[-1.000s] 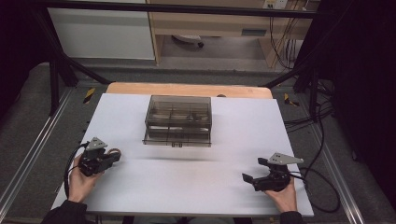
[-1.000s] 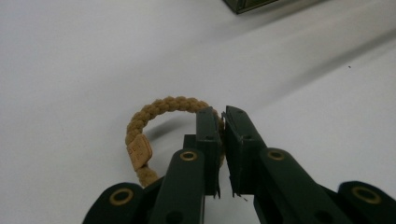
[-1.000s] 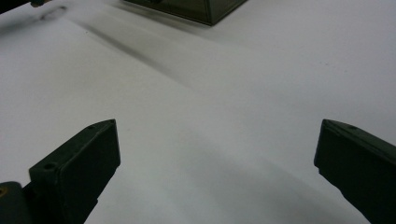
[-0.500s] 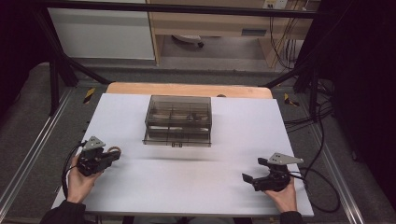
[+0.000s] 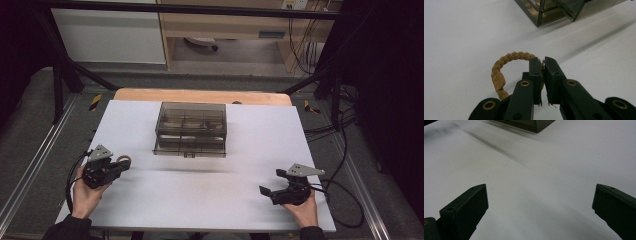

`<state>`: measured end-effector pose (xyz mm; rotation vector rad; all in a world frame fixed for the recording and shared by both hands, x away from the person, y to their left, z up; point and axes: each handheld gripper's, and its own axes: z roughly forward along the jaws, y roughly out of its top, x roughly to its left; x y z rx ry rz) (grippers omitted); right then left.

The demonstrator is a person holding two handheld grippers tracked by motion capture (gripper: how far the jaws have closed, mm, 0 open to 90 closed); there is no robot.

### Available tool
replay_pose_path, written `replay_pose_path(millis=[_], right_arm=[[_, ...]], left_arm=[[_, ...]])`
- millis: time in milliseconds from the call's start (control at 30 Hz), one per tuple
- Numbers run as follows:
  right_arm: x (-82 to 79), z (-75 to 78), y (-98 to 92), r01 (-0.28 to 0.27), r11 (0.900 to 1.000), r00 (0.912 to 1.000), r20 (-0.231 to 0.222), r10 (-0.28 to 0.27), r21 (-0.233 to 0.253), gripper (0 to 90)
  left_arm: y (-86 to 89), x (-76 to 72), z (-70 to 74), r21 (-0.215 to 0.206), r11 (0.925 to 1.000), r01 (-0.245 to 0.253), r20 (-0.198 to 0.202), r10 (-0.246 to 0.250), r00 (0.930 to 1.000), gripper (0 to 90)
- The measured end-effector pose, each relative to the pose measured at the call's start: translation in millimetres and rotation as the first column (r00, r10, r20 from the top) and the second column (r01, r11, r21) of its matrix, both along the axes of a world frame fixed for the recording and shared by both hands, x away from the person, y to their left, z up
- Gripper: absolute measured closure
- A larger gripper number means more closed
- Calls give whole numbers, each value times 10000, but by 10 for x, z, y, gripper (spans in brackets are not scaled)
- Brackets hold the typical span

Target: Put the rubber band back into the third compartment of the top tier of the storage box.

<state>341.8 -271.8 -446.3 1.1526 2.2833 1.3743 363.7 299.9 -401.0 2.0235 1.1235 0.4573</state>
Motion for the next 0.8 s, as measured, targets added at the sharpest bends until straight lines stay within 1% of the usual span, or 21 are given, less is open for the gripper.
replay_pose_path(millis=[500, 600, 633, 800], right_arm=[[0, 1, -1, 15, 10000, 10000, 16, -15, -4, 9], [-2, 1, -1, 23, 10000, 10000, -1, -23, -16, 9], [-2, 1, -1, 23, 10000, 10000, 0, -23, -16, 9], [-1, 2, -5, 17, 10000, 10000, 33, -17, -45, 9]], left_arm=[[-98, -44, 119, -153, 9997, 205, 210, -202, 9996, 842], [-126, -48, 148, -162, 9994, 291, 262, -286, 9992, 841], [-134, -49, 158, -100, 9995, 296, 306, -293, 9991, 841], [-188, -52, 197, -114, 9991, 417, 328, -413, 9986, 841]])
